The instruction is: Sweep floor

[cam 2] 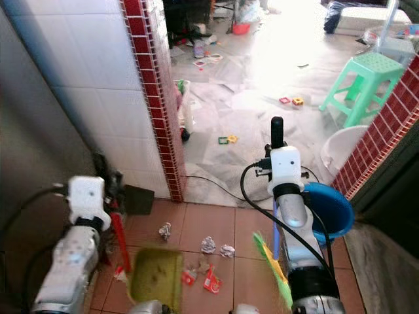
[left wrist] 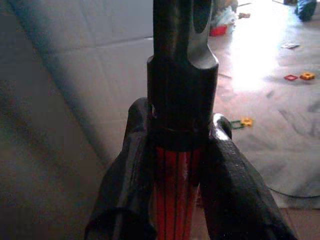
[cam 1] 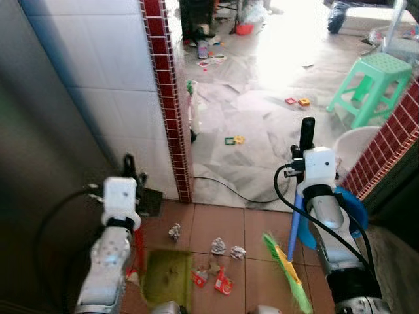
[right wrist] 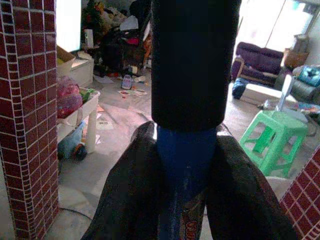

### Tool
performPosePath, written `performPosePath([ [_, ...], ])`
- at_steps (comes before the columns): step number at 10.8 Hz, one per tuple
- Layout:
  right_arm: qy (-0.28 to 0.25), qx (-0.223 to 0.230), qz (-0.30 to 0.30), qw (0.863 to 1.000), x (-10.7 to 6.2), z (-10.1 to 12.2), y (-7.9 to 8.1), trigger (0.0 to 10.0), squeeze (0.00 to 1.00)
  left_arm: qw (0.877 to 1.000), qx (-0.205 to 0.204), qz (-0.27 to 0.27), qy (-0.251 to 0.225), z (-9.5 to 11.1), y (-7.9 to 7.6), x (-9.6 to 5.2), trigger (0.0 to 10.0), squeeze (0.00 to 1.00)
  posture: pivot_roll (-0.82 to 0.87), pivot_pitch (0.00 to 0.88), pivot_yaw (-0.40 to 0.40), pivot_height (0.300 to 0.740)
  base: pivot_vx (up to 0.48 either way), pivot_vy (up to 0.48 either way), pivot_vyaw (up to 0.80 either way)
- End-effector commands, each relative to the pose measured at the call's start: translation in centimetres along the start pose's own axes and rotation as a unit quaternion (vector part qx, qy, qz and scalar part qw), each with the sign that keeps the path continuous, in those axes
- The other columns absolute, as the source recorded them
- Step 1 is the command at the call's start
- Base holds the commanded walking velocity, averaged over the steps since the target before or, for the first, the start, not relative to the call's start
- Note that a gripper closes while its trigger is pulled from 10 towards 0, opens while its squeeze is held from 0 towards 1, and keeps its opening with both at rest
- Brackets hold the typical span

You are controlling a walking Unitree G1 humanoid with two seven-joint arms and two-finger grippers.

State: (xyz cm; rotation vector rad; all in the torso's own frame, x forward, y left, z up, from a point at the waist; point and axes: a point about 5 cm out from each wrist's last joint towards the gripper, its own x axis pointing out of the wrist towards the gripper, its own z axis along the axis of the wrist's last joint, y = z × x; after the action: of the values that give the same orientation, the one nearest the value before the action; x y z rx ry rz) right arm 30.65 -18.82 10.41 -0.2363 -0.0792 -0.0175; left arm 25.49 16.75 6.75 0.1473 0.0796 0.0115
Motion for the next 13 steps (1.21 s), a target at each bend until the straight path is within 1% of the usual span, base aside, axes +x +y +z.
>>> performPosePath([
  [1,-0.029,0.010,0.008,0.999,0.9,1.4,0.4,10.0,0.00,0.999,0.019,0.003,-0.029,0.8,0.4,0.7,10.0,0.00,-0.08,0.000,0.060,0.740,0.000,0.000,0.00],
  [2,-0.030,0.021,0.008,0.999,1.3,1.7,0.8,10.0,0.00,0.999,0.016,0.011,-0.029,0.5,0.4,1.2,10.0,0.00,-0.08,0.000,0.062,0.740,0.000,0.000,0.00],
  [3,-0.034,0.022,0.009,0.999,1.6,2.0,1.2,10.0,0.00,0.999,0.015,0.028,-0.028,0.2,0.7,1.7,10.0,0.00,-0.09,0.000,0.064,0.740,0.000,0.000,0.00],
  [4,-0.039,0.028,0.010,0.999,1.9,2.4,1.5,10.0,0.00,0.998,0.008,0.057,-0.023,-0.2,1.2,2.6,10.0,0.00,-0.10,0.000,0.062,0.740,0.000,0.000,0.00],
  [5,-0.032,0.038,0.009,0.999,2.2,2.4,1.5,10.0,0.00,0.997,0.006,0.067,-0.023,-0.4,1.1,3.0,10.0,0.00,-0.11,0.000,0.062,0.740,0.000,0.000,0.00],
  [6,-0.028,0.043,0.005,0.999,2.3,2.4,1.4,10.0,0.00,0.998,0.004,0.062,-0.018,-0.8,0.7,3.1,10.0,0.00,-0.11,0.000,0.060,0.740,0.000,0.000,0.00],
  [7,-0.025,0.047,0.003,0.999,2.4,2.4,1.3,10.0,0.00,0.999,-0.002,0.049,-0.007,-1.2,0.0,3.1,10.0,0.00,-0.10,0.000,0.060,0.740,0.000,0.000,0.00],
  [8,-0.006,0.072,-0.003,0.997,2.5,2.0,1.4,10.0,0.00,1.000,-0.020,0.019,0.011,-1.6,-1.7,3.4,10.0,0.00,-0.10,0.000,0.060,0.740,0.000,0.000,0.00],
  [9,0.006,0.087,-0.001,0.996,2.7,2.0,1.7,10.0,0.00,0.999,-0.041,-0.002,0.029,-2.0,-3.3,3.9,10.0,0.00,-0.10,0.000,0.059,0.740,0.000,0.000,0.00],
  [10,0.024,0.110,0.006,0.994,2.9,1.9,2.2,10.0,0.00,0.996,-0.066,-0.037,0.054,-2.3,-5.3,4.2,10.0,0.00,-0.10,0.000,0.059,0.740,0.000,0.000,0.00],
  [11,0.031,0.124,0.010,0.992,3.1,1.9,2.5,10.0,0.00,0.994,-0.073,-0.062,0.056,-2.0,-6.6,4.5,10.0,0.00,-0.11,0.000,0.061,0.740,0.000,0.000,0.00],
  [12,0.043,0.145,0.008,0.988,3.2,1.7,2.4,10.0,0.00,0.993,-0.073,-0.077,0.056,-1.7,-7.2,4.7,10.0,0.00,-0.11,0.000,0.064,0.740,0.000,0.000,0.00],
  [13,0.072,0.218,-0.008,0.973,3.5,1.6,2.1,10.0,0.00,0.990,-0.098,-0.071,0.068,-1.7,-7.4,5.0,10.0,0.00,-0.12,0.000,0.070,0.740,0.000,0.000,0.00],
])
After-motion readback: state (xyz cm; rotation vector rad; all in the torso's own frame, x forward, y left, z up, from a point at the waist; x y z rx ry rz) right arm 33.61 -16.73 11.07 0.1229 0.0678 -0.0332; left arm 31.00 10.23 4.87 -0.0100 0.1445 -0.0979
